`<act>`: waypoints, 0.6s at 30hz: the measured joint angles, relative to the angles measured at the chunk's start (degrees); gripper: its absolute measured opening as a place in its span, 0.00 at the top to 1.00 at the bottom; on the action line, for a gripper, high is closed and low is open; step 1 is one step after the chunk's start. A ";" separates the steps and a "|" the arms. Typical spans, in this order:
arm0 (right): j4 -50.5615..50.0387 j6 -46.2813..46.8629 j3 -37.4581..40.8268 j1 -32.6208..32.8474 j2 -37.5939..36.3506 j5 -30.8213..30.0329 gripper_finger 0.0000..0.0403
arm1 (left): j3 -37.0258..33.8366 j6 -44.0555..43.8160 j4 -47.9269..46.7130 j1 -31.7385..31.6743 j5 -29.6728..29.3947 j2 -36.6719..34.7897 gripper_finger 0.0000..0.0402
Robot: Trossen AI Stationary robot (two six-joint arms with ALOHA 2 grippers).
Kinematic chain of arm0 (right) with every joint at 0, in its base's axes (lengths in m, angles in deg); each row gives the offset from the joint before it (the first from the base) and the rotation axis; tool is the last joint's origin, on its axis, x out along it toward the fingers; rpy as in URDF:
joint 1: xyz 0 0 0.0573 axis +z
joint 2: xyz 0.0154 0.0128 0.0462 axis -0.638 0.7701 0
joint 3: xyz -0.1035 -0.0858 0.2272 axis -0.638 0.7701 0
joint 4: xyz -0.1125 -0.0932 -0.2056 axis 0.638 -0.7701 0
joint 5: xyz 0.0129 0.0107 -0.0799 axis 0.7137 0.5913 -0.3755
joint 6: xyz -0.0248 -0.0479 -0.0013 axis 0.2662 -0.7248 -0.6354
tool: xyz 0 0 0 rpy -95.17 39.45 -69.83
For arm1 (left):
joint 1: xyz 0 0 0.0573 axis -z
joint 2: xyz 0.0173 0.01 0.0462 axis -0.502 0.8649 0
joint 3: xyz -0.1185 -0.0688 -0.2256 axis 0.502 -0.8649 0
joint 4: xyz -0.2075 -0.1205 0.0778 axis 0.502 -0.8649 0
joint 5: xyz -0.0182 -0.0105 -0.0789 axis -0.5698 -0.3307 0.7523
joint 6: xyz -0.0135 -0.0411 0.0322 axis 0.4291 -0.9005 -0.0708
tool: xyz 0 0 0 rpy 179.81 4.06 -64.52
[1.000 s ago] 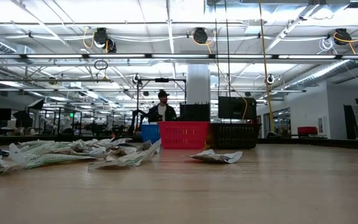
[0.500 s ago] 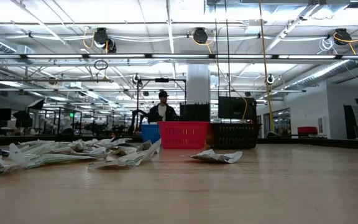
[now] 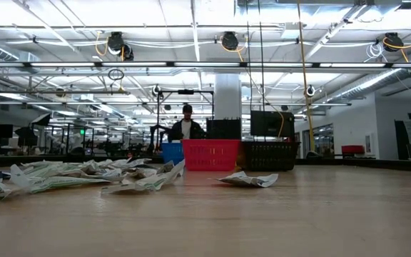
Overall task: Pick & Place First Aid Supplies
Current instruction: Put the alcohol pad into the blue bin
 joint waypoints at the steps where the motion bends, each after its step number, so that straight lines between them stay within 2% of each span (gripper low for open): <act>1: 0.06 -0.97 0.00 -0.16 0.00 0.03 0.75 | 0.00 -0.17 0.00 0.00 -0.01 0.00 0.61; 3: -0.24 -3.68 0.00 -1.15 0.00 0.48 0.75 | 0.00 -1.04 0.00 0.00 -0.01 0.00 0.61; 6: -0.71 -7.06 0.00 -2.52 -0.05 4.43 0.71 | 0.00 -3.24 0.00 0.00 0.01 0.00 0.61; 11: -0.90 -4.24 -0.04 -2.52 -0.15 11.66 0.58 | 0.00 -5.79 0.00 0.00 -0.01 0.00 0.61; 14: -5.66 -0.91 -1.34 -1.31 -0.10 10.96 0.52 | 0.00 -5.96 -0.02 0.00 -0.01 0.00 0.61; 18: -15.96 1.75 -4.96 -1.03 0.17 8.91 0.51 | 0.00 -6.01 -0.16 0.00 -0.01 0.00 0.61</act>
